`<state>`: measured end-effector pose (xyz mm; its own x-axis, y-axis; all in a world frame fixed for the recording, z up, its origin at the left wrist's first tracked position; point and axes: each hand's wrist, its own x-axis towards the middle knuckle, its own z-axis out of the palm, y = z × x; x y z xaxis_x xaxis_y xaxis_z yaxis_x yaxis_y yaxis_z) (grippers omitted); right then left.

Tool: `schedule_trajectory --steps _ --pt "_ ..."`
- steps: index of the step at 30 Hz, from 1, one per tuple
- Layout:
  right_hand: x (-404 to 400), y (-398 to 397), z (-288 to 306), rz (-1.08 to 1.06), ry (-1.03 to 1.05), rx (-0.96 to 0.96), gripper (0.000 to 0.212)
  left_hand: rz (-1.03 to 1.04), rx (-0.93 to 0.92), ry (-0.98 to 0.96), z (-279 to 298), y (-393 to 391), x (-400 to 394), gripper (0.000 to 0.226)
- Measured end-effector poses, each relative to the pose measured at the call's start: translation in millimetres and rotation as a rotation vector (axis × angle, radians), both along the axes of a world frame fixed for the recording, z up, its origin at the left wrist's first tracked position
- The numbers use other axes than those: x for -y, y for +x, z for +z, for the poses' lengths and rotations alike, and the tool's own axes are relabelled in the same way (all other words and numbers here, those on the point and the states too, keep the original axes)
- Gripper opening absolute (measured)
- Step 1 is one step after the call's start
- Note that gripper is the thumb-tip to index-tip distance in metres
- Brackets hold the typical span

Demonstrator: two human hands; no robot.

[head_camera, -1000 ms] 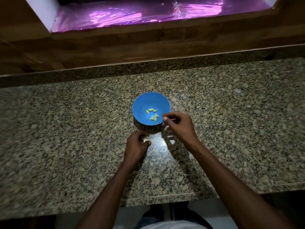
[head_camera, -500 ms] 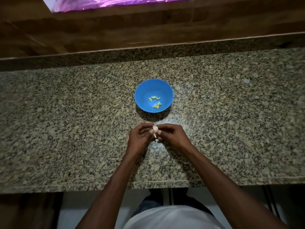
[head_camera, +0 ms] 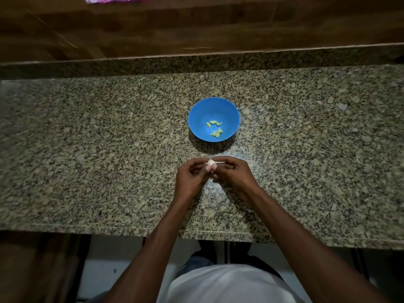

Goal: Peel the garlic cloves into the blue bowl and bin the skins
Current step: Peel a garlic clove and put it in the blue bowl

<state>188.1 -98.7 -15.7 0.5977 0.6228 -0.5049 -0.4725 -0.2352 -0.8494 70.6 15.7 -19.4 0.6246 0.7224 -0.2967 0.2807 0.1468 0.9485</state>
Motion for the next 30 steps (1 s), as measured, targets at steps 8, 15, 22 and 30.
schedule_trajectory --steps 8,15,22,30 --pt "2.5 -7.7 -2.5 0.008 0.029 0.041 0.021 0.028 -0.080 0.128 3.5 -2.9 9.5 0.018" --pt "1.3 -10.1 0.2 -0.039 0.000 -0.016 0.024 0.051 -0.143 0.313 4.7 -0.5 20.5 0.026" --pt "-4.0 -18.4 -5.3 -0.105 0.014 -0.195 0.021 -0.019 -0.226 0.562 9.4 -2.8 22.3 0.019" --pt "-9.0 -4.7 -8.1 -0.022 -0.039 0.014 0.020 0.171 -0.135 0.058 10.9 -8.5 5.6 0.016"
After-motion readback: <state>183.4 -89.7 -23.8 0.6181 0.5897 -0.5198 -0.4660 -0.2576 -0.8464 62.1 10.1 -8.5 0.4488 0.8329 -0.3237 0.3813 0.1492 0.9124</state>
